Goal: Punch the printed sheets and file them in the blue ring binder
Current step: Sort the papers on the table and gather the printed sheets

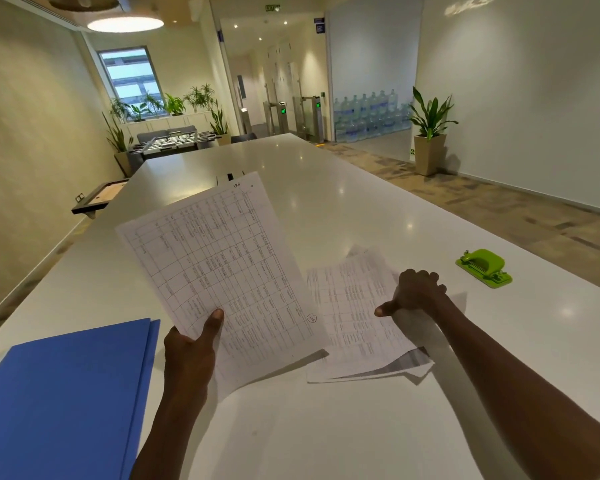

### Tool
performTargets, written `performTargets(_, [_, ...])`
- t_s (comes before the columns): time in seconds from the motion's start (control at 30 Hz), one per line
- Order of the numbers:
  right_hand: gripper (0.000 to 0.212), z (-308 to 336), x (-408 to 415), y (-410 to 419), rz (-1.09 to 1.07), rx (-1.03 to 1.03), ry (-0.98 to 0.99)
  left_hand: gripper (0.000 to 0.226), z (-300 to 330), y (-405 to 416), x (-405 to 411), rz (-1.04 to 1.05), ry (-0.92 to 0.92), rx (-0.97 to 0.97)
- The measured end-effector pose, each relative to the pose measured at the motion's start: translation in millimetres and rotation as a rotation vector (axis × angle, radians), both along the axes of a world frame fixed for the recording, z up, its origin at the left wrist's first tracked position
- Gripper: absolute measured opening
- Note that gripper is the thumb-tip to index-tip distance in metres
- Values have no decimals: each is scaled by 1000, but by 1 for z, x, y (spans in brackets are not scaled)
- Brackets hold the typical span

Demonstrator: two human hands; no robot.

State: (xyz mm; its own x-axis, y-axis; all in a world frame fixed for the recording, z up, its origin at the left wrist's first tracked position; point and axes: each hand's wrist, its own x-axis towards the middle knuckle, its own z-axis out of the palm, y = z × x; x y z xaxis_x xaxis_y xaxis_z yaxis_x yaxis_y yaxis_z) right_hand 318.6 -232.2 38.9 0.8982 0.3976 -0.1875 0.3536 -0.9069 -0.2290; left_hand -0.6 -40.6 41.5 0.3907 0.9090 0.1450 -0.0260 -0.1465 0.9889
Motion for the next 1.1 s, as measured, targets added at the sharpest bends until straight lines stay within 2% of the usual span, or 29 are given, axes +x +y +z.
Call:
performTargets(0.13, [92, 2, 6, 1, -45, 131, -39, 34, 4, 1, -2, 16, 2, 10])
performTargets(0.27, [55, -5, 13, -5, -35, 255, -108, 34, 6, -1, 1, 10, 14, 4])
performTargets(0.43, [55, -9, 23, -9, 8, 335, -20, 37, 7, -3, 7, -23, 21, 2])
performTargets(0.57, [44, -9, 25, -9, 28, 348, 18, 44, 8, -2, 11, -30, 41, -14])
performTargets(0.8, [35, -1, 25, -9, 57, 507, -28, 34, 8, 3, 8, -7, 76, 25])
performTargets(0.9, [25, 13, 24, -14, 58, 599, -41, 32, 7, 6, 5, 48, 88, 35])
performTargets(1.1, [21, 78, 0, -27, 152, 714, -136, 35, 18, 6, 3, 127, 43, 13])
